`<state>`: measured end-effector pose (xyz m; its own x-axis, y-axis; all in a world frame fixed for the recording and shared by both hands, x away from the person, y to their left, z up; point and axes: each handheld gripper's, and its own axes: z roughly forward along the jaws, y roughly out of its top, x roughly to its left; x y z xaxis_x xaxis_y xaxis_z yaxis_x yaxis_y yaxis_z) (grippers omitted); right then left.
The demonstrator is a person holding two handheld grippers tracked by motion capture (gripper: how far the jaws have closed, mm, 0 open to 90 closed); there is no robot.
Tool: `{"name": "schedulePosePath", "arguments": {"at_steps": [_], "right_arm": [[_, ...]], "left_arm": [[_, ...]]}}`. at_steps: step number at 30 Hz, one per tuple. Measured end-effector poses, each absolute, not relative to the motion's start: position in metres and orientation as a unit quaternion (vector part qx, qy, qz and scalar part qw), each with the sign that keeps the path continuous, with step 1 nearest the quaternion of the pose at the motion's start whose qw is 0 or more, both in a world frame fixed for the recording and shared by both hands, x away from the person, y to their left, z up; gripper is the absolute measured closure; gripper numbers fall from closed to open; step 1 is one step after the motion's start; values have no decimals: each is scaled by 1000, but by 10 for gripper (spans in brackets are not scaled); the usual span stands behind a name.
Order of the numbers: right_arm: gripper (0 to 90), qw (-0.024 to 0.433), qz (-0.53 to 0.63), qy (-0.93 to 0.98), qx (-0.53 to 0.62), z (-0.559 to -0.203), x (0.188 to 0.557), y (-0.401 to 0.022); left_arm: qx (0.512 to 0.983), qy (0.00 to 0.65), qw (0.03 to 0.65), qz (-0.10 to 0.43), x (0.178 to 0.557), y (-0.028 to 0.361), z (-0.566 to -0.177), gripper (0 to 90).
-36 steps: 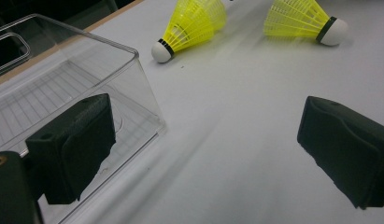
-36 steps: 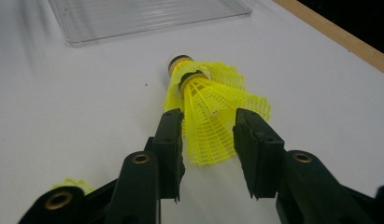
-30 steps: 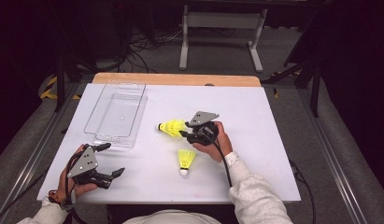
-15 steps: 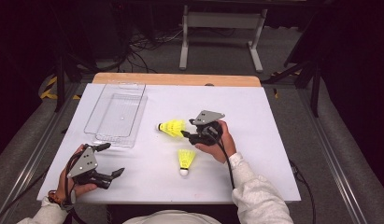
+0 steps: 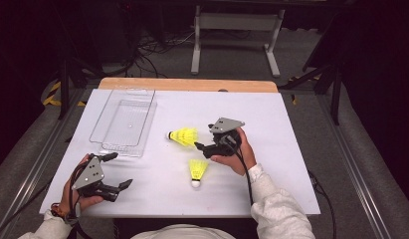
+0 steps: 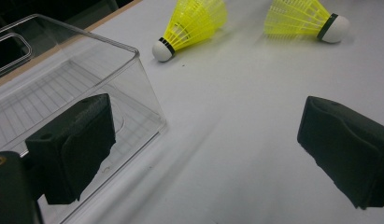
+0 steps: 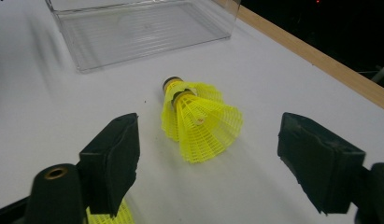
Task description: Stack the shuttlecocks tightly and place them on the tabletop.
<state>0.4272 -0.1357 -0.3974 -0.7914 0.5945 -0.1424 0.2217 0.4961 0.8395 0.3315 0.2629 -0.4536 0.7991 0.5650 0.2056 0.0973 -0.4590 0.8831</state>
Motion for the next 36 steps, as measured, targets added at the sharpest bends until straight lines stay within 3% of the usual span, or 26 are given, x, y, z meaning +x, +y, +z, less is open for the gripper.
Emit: {"name": "schedulePosePath", "arguments": {"at_steps": [9,36], "right_arm": [[149,196,446,841,236,-396,420,-141],[134,122,416,878,202,-411,402,-144]], "left_arm": [[820,199,477,245,332,263,-454,52],[822,199,473,248,332,261,-454,51]]}}
